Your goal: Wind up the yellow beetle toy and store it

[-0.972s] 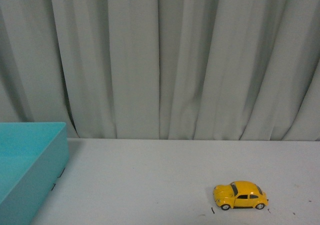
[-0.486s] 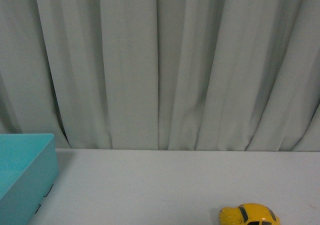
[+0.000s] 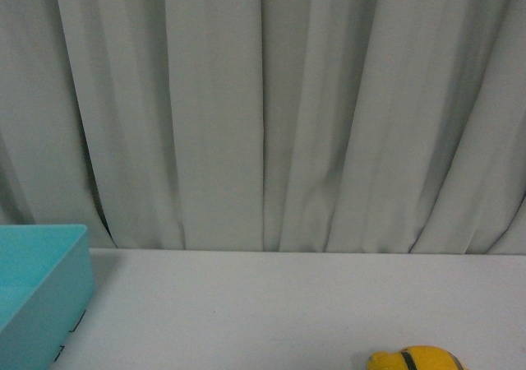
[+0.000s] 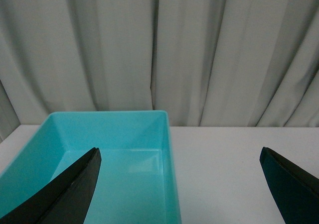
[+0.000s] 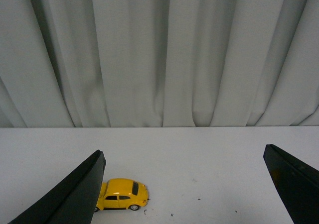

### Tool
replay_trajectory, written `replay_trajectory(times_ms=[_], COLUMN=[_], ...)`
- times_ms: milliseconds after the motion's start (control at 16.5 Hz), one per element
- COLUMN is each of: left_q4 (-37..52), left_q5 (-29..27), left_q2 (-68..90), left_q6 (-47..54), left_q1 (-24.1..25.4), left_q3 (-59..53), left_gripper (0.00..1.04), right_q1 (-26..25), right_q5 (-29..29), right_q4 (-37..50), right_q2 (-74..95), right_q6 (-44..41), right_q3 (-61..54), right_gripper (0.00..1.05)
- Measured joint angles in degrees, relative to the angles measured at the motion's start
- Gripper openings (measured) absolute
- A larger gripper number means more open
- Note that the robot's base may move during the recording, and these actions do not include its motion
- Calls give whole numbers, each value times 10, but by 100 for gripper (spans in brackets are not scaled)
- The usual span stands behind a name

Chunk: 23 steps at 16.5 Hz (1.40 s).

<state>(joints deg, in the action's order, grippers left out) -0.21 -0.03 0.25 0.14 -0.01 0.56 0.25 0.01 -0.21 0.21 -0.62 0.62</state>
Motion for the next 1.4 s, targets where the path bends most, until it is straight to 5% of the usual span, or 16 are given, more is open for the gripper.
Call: replay_trajectory(times_ms=[608, 790, 911, 1094, 1398], left_q4=[0, 0, 0, 0, 0], left_q5=[0, 1, -1, 0, 0], left_q2=[0, 0, 0, 0, 0], left_q6=[0, 0, 0, 0, 0], left_q1=[0, 0, 1, 0, 0], left_q3=[0, 0, 0, 0, 0], left_gripper=[98, 98, 98, 98, 98], right_q1=[2, 109, 57, -8, -63], right_q5=[10, 349, 487, 367, 54], right_q4=[5, 183, 296, 443, 378], right_q2=[2, 165, 291, 483, 757], right_q6=[4, 111, 130, 76, -61], right_q3=[0, 28, 68, 200, 442], right_gripper=[98, 98, 98, 98, 98])
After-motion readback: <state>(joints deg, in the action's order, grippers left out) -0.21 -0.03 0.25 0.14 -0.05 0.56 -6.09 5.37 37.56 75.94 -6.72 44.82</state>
